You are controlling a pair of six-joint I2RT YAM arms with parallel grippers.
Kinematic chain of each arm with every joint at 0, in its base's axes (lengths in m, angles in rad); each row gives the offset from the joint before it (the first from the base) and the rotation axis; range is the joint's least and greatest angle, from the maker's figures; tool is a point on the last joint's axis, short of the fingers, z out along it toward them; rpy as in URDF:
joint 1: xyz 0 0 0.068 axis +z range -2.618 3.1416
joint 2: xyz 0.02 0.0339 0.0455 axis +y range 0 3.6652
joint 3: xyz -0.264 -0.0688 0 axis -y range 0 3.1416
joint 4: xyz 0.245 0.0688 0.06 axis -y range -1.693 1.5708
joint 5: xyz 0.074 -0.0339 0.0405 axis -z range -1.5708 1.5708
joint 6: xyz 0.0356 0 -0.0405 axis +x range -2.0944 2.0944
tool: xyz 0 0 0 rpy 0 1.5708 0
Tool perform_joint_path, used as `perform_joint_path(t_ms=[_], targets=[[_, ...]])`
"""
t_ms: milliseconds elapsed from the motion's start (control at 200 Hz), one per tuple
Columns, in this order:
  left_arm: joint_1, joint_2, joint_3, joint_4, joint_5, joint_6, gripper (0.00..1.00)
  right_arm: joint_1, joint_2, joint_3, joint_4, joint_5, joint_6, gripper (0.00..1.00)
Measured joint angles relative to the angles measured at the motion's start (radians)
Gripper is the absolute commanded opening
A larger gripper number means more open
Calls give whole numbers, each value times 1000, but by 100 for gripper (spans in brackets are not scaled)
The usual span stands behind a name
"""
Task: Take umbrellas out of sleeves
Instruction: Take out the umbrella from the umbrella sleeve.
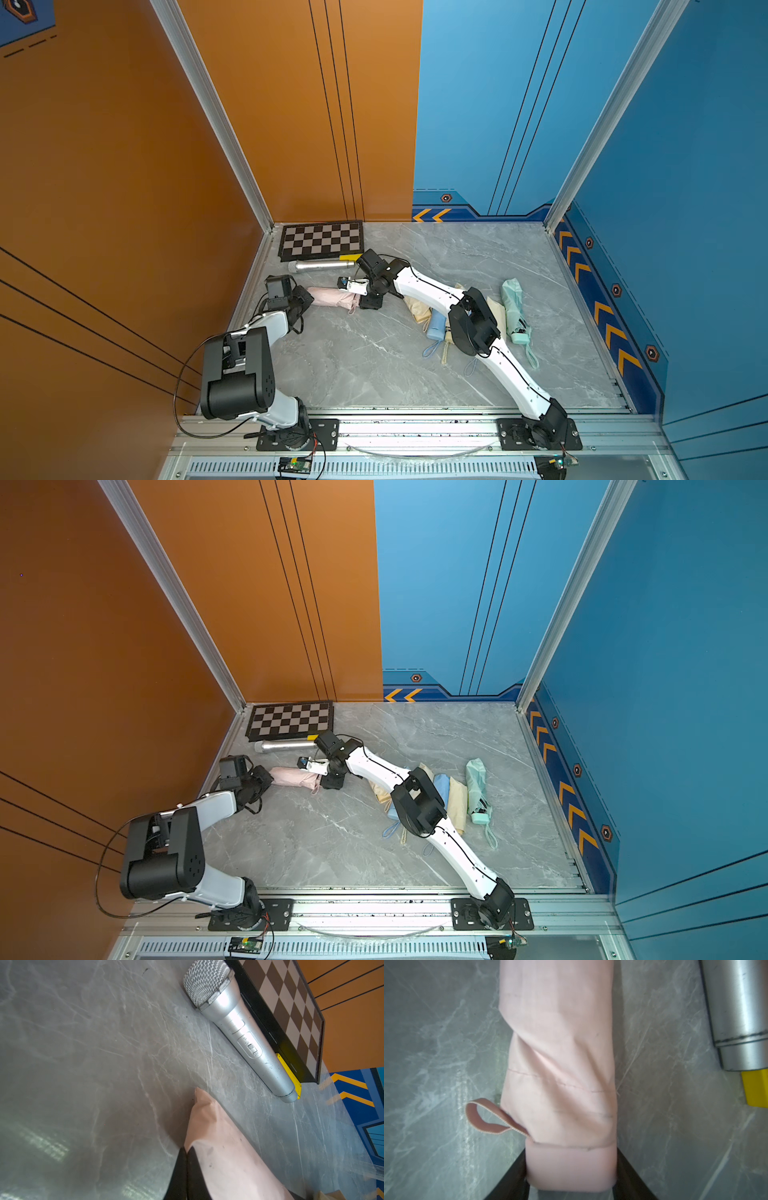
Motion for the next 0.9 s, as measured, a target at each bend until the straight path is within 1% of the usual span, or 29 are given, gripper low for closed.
perform_joint_path(t_ms=[280,896], targets=[[23,23,12,12,13,0,0,3,30,50,0,0,-11,28],[81,34,12,24,55,26,0,4,35,59,2,4,-26,28]])
